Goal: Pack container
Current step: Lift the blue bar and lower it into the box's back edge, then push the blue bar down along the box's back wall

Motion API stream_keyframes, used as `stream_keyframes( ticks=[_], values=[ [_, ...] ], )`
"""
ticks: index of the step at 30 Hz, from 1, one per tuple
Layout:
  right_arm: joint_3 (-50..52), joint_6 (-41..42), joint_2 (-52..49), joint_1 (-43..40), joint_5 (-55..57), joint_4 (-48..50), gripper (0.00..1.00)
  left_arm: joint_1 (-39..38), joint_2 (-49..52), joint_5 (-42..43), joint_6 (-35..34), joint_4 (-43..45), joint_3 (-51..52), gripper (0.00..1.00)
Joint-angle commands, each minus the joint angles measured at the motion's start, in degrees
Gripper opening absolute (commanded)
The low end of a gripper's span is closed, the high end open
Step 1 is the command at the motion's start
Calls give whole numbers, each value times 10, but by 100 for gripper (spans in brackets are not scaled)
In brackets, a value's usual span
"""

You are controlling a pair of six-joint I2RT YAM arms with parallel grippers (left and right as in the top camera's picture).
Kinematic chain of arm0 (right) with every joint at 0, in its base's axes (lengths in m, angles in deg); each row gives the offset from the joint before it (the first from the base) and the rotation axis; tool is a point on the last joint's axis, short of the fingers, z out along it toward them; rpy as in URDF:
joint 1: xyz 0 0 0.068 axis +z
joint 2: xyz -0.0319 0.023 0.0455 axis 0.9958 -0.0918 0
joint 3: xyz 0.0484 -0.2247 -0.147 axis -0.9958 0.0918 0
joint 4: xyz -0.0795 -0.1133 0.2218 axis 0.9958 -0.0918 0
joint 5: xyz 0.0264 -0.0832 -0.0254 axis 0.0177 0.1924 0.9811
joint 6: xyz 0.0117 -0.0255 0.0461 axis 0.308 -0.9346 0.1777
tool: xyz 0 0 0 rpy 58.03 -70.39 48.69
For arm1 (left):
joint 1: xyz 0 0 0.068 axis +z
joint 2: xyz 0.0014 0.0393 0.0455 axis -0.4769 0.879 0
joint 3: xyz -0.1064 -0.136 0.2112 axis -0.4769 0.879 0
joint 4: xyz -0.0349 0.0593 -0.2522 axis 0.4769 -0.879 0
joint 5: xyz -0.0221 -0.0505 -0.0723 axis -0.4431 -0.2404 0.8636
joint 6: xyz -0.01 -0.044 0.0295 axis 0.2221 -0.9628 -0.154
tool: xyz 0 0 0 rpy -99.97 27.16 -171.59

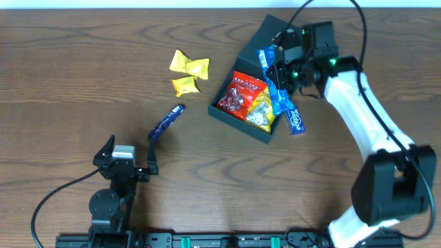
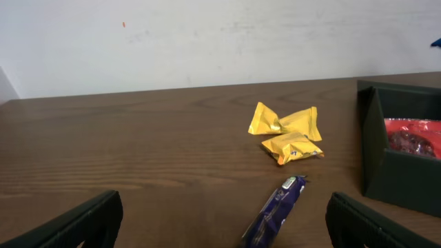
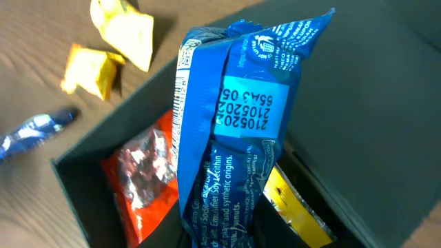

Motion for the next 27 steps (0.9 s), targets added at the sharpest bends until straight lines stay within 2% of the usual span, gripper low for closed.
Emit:
stream_keyframes(
  ticks=[1,9,15,27],
  values=[
    [-53,-72,-20,6,-8,-20,18,-1,-1,1,-2,-27,6,95],
    [-100,-215,-42,6,-7,-71,21,-1,-1,1,-2,-27,6,95],
    [-113,-311,-63,6,-7,-124,18,-1,-1,1,-2,-27,6,95],
    [-180,-385,-144,6,-11,-158,18,-1,-1,1,-2,-27,6,95]
  ],
)
